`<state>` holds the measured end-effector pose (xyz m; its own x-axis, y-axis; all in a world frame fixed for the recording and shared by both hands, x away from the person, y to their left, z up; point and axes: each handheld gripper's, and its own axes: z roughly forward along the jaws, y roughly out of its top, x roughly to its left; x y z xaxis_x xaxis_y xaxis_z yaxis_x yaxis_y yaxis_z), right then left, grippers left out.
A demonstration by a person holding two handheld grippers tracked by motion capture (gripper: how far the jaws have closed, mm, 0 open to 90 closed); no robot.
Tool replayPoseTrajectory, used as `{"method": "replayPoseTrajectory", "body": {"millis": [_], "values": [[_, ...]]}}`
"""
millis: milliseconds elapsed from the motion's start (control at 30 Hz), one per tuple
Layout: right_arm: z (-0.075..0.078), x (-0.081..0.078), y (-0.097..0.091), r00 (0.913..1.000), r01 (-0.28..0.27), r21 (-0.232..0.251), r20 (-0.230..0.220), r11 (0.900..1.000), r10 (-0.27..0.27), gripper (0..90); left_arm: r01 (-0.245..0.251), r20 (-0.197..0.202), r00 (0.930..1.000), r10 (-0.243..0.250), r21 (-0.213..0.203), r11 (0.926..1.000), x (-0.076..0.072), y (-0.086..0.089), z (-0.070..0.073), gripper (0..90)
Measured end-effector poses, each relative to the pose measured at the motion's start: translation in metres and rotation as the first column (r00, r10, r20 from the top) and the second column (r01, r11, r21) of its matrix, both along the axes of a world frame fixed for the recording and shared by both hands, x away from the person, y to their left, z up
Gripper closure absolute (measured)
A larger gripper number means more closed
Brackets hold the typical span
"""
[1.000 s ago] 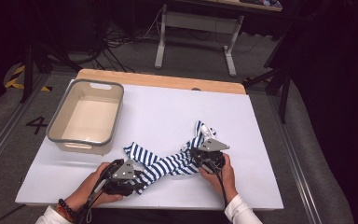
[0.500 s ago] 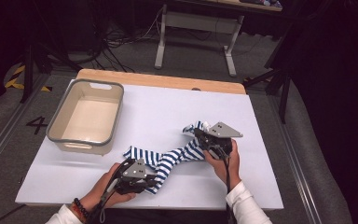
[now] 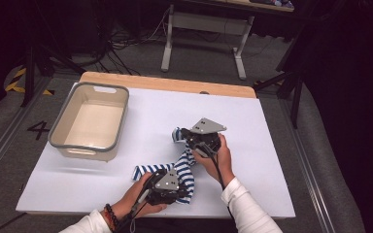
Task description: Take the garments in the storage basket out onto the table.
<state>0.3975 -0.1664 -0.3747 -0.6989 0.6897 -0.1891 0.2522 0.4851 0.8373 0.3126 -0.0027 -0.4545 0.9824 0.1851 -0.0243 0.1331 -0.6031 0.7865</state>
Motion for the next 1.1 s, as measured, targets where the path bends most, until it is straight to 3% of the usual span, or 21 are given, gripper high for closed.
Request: {"method": "replayPoseTrajectory", "body": {"millis": [200, 367, 467, 567, 633, 767, 833, 933, 967, 1000, 1100], "values": [[-0.009, 0.003, 0.01, 0.9997, -0.014, -0.025, -0.02, 0.9996, 0.013, 88.3, -0.005, 0.021, 0.9998, 0.005, -0.004, 1.0, 0.002, 0.009, 0.003, 75.0], [-0.015, 0.004, 0.009, 0.9994, -0.013, -0.027, -0.032, 0.9995, 0.012, 87.4, -0.062, 0.079, 0.9949, 0.062, 0.004, 0.998, 0.004, 0.029, 0.016, 59.4], [-0.015, 0.004, 0.006, 0.9991, -0.013, -0.007, -0.039, 0.9999, 0.013, 87.3, -0.115, 0.086, 0.9891, 0.119, -0.058, 0.9917, 0.01, 0.049, 0.032, 52.2], [-0.016, 0.003, 0.003, 0.999, -0.015, 0.007, -0.043, 0.9999, 0.015, 81.6, -0.184, 0.098, 0.9761, 0.194, -0.104, 0.9775, 0.017, 0.065, 0.042, 47.7], [-0.016, 0.001, 0.002, 0.9991, -0.016, 0.002, -0.04, 0.9999, 0.016, 76.4, -0.216, 0.098, 0.969, 0.227, -0.113, 0.9699, 0.022, 0.068, 0.044, 47.4], [-0.012, -0.003, -0.006, 0.9993, 0.002, 0.019, -0.038, 0.9998, -0.002, 55.9, -0.247, 0.154, 0.9544, 0.256, -0.071, 0.9663, 0.031, 0.059, 0.041, 43.2], [-0.009, -0.007, -0.014, 0.9994, 0.025, 0.03, -0.026, 0.9992, -0.024, 47.4, -0.267, 0.191, 0.9431, 0.272, -0.049, 0.9623, 0.039, 0.055, 0.04, 41.1], [-0.005, -0.013, -0.029, 0.9991, 0.042, 0.056, -0.012, 0.9975, -0.042, 41.6, -0.293, 0.174, 0.938, 0.3, -0.065, 0.9539, 0.052, 0.05, 0.04, 38.4], [-0.003, -0.018, -0.042, 0.9984, 0.055, 0.07, 0.006, 0.996, -0.056, 38.7, -0.313, 0.182, 0.93, 0.32, -0.065, 0.9475, 0.062, 0.045, 0.041, 37.2], [-0.003, -0.018, -0.042, 0.9984, 0.055, 0.07, 0.006, 0.996, -0.056, 38.7, -0.313, 0.182, 0.93, 0.32, -0.065, 0.9475, 0.062, 0.045, 0.041, 36.7], [-0.004, -0.026, -0.066, 0.9964, 0.08, 0.075, 0.024, 0.994, -0.082, 37.7, -0.336, 0.181, 0.9225, 0.341, -0.058, 0.9401, 0.079, 0.035, 0.041, 35.5]]}}
